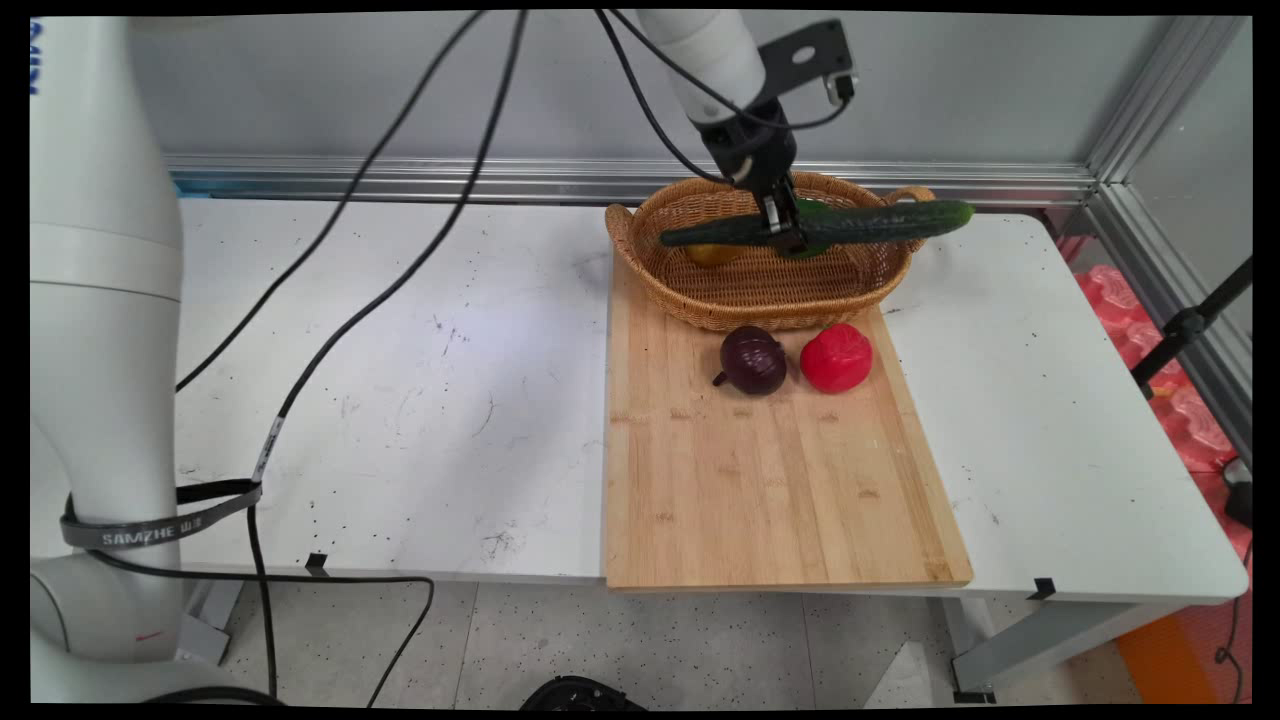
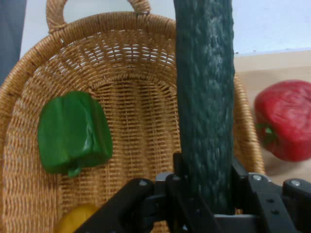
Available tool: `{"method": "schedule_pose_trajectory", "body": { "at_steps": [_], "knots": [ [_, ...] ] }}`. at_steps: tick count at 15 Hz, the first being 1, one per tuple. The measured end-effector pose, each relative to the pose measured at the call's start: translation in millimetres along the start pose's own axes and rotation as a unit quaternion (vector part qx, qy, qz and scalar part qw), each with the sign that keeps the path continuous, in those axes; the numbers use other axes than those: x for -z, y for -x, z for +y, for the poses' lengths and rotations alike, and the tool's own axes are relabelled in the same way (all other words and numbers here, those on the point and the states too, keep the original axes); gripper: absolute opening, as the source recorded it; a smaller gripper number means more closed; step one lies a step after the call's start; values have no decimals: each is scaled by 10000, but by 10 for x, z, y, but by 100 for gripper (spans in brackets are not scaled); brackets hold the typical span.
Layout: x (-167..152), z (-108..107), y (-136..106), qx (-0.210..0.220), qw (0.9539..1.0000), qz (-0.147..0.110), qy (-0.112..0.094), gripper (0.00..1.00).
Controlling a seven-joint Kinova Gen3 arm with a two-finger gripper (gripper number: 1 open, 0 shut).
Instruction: Place the picked object in the vegetable basket
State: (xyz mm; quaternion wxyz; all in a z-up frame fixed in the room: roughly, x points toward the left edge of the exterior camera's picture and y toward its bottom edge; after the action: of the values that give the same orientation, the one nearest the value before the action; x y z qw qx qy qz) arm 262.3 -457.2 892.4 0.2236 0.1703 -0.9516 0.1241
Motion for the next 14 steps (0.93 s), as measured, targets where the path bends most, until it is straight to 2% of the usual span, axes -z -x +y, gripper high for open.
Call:
{"method": "schedule_pose_trajectory", "body": {
  "at_steps": [7, 14],
  "knots": [
    [-604, -201, 67, 84, 9999, -19, 54, 0],
    [-899, -287, 248, 336, 9993, -53, 146, 0]
  ]
}}
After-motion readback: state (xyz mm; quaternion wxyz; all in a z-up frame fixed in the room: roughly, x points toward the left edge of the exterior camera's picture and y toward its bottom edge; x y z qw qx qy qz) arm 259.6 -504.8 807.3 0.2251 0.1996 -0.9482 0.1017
